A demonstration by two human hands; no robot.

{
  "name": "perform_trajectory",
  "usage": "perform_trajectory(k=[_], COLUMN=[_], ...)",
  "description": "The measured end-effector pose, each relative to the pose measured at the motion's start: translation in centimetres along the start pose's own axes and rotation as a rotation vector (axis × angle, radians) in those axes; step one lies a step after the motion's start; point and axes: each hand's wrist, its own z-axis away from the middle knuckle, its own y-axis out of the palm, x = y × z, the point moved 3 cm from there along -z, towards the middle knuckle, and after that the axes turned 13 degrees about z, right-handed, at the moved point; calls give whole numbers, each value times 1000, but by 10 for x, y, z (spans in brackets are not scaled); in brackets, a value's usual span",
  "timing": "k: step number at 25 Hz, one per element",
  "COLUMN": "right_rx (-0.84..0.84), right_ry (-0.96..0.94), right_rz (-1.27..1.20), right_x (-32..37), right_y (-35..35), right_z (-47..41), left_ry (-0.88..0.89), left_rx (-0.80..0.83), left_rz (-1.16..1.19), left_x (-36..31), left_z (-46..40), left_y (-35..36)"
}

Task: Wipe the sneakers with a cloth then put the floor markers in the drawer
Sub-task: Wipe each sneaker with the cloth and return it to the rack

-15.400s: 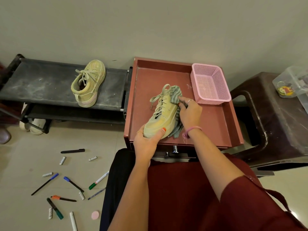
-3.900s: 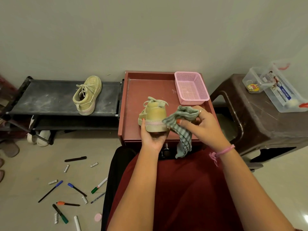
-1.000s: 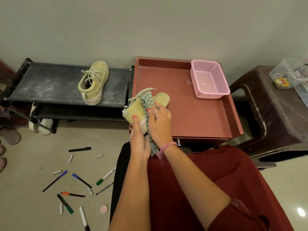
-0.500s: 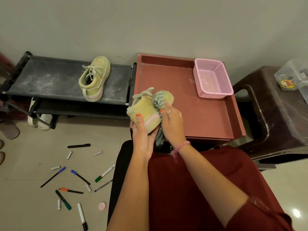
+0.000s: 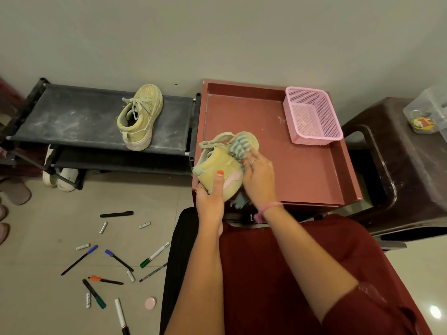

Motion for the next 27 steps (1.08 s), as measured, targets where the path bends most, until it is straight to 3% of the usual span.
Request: perform_trajectory(k=[4, 9, 15, 23, 27], right_rx=[147, 440, 235, 196, 172], right_ry=[144, 121, -8, -72, 112], right_rz=[5, 171, 141, 187, -59], right_x=[-35, -41, -37, -64, -63], right_y=[2, 13, 19, 20, 23], right_z=[-69, -114, -77, -79, -95], left_ry=[-43, -25, 13, 32, -22], left_rx=[4, 45, 19, 46, 9], left_rz=[-141, -277, -318, -480, -333], left_x=[3, 9, 12, 14, 19], left_z=[1, 2, 0, 2, -3], left_y=[0, 6, 8, 8, 6])
